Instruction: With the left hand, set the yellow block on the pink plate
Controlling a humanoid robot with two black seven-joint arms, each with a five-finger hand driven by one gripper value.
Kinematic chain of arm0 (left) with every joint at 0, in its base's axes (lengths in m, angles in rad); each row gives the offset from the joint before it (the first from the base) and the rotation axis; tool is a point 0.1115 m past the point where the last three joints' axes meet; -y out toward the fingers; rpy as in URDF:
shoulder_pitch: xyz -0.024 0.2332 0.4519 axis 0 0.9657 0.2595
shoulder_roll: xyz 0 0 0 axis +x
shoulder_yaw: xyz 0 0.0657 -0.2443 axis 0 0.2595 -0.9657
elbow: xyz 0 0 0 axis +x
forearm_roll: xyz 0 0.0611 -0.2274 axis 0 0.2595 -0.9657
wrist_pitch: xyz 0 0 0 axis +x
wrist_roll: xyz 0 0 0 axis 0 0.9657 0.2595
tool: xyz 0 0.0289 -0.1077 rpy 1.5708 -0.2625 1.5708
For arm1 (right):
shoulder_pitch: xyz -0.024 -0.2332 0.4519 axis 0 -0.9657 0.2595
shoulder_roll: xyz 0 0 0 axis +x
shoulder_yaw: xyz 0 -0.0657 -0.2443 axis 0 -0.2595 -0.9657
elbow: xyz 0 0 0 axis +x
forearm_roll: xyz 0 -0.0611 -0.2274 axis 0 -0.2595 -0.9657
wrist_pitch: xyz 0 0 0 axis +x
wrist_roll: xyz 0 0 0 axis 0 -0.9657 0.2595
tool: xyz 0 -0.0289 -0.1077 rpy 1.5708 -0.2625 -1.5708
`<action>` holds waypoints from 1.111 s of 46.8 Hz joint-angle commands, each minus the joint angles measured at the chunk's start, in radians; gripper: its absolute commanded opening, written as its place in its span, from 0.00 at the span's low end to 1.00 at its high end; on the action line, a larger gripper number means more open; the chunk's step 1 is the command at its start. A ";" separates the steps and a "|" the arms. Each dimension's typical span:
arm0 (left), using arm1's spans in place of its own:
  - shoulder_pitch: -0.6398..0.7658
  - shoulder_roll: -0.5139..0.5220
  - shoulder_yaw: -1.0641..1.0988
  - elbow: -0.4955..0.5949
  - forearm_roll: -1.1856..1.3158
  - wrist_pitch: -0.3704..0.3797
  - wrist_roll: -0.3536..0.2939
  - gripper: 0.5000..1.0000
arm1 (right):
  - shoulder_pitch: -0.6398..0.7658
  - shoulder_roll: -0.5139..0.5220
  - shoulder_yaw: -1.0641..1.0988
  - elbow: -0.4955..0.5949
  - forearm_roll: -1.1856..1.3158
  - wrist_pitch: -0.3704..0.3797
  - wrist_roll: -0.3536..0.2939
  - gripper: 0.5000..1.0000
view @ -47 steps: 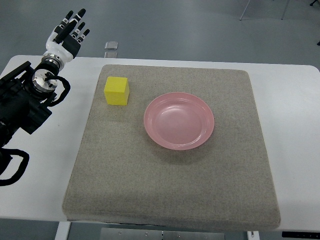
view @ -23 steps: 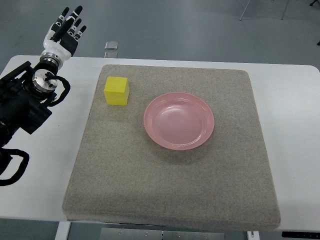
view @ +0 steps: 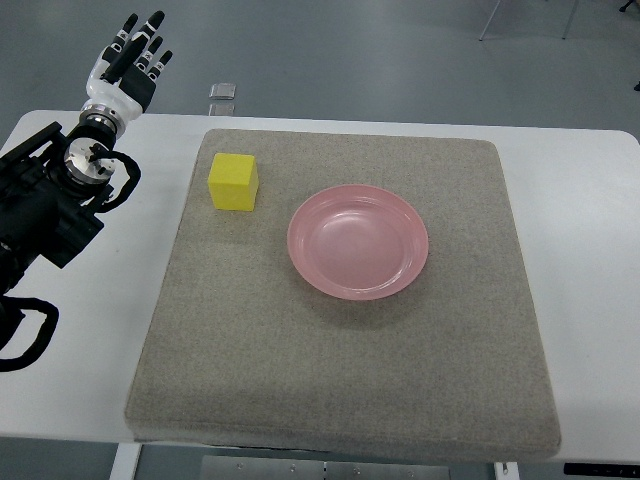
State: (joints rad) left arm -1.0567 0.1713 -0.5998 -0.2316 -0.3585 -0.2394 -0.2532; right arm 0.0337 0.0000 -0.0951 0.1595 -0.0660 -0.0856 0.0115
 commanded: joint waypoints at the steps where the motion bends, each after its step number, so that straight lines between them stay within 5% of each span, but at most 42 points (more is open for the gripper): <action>1: 0.001 0.002 0.000 0.000 0.000 0.000 0.000 0.98 | 0.000 0.000 0.000 0.000 0.000 0.000 -0.001 0.85; 31: -0.014 0.037 0.003 -0.017 0.004 0.029 0.000 0.98 | 0.000 0.000 0.000 0.000 0.000 0.000 -0.001 0.85; 52: -0.017 0.123 0.018 -0.163 0.013 0.075 0.000 0.98 | 0.000 0.000 0.000 0.000 0.000 0.000 0.001 0.85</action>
State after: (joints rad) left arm -1.0726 0.2863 -0.5815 -0.3765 -0.3471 -0.1640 -0.2531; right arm 0.0337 0.0000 -0.0951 0.1595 -0.0660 -0.0860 0.0114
